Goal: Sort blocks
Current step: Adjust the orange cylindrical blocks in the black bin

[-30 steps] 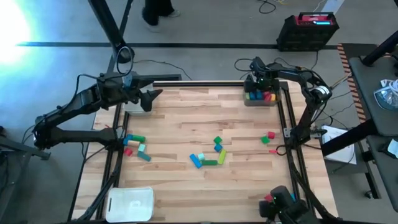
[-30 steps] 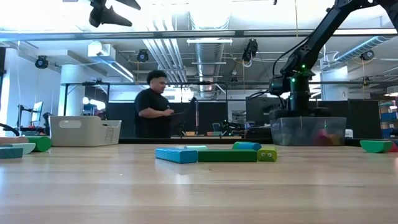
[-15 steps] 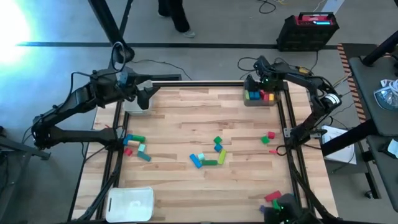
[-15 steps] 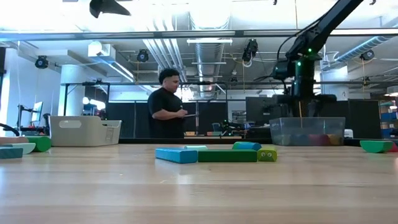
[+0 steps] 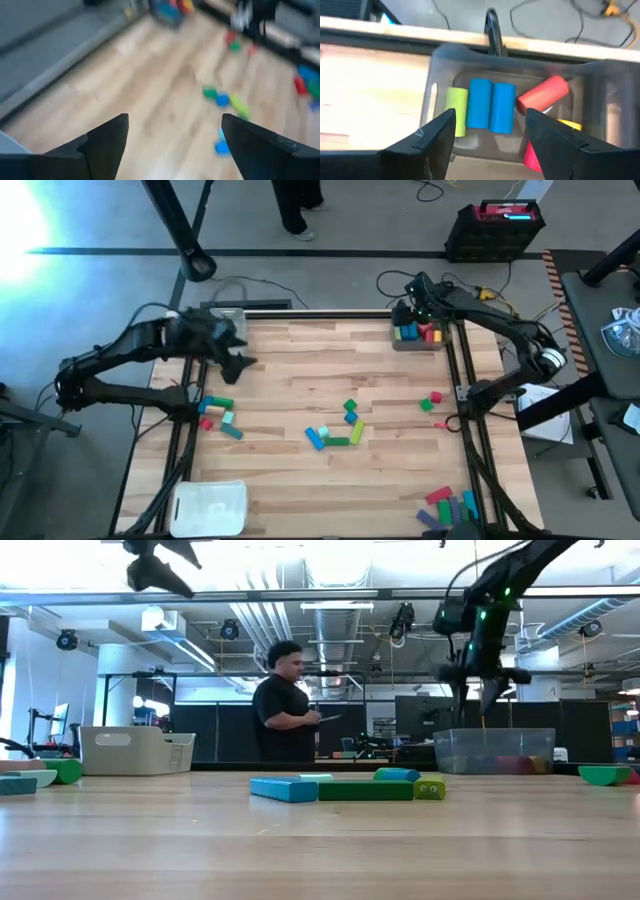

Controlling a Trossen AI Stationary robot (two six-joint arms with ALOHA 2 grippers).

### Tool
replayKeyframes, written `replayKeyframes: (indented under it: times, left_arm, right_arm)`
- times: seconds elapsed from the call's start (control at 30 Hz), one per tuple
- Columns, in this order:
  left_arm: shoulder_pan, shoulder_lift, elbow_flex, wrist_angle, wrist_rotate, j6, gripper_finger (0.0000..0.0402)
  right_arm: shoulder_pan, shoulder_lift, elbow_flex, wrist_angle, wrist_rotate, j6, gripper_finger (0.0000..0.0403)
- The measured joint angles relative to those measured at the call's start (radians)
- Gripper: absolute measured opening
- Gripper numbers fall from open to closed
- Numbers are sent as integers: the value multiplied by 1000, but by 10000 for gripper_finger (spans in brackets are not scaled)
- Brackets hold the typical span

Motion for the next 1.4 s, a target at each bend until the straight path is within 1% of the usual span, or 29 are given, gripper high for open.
replayKeyframes:
  times: [0.07, 0.13, 0.27, 0.37, 0.43, 0.53, 0.6, 0.77, 0.83, 0.93, 1.03, 1.23, 1.3, 1.4]
  left_arm:
    - [-42, 24, 0, -55, -3, -33, 295]
    - [-78, 46, 0, -97, -17, -62, 286]
    - [-125, 80, 0, -139, -62, -105, 269]
    - [-149, 92, 0, -153, -65, -146, 250]
    - [-172, 96, 0, -169, -51, -178, 229]
    - [-218, 96, -1, -179, -27, -230, 182]
    - [-254, 94, -1, -179, -29, -264, 142]
    - [-336, 85, -1, -191, -73, -339, 35]
    - [-357, 82, -1, -201, -94, -362, 10]
    - [-371, 79, -2, -221, -103, -386, 14]
    - [-372, 81, -2, -254, -114, -394, 15]
    - [-372, 82, -2, -317, -219, -395, 2]
    - [-372, 80, -2, -324, -247, -395, 1]
    - [-372, 78, -2, -329, -276, -391, 1]
  right_arm:
    - [17, -33, 0, -4, 31, 12, 232]
    - [10, -45, 1, -2, 23, 34, 230]
    - [-77, -7, 1, 1, -108, 35, 220]
    - [-123, 40, 1, 8, -139, 9, 205]
    - [-158, 76, 1, 8, -184, 7, 189]
    - [-208, 140, 1, 8, -239, 22, 150]
    - [-226, 177, 0, 4, -240, 21, 118]
    - [-239, 238, 0, 7, -245, 5, 40]
    - [-239, 253, 0, 7, -245, -1, 18]
    - [-239, 265, 0, 13, -244, -1, 14]
    - [-239, 274, 0, 42, -220, -5, 12]
    - [-242, 275, 0, 73, -178, -41, 12]
    - [-242, 264, 0, 74, -146, -47, 13]
    - [-242, 258, 0, 74, -138, -46, 13]
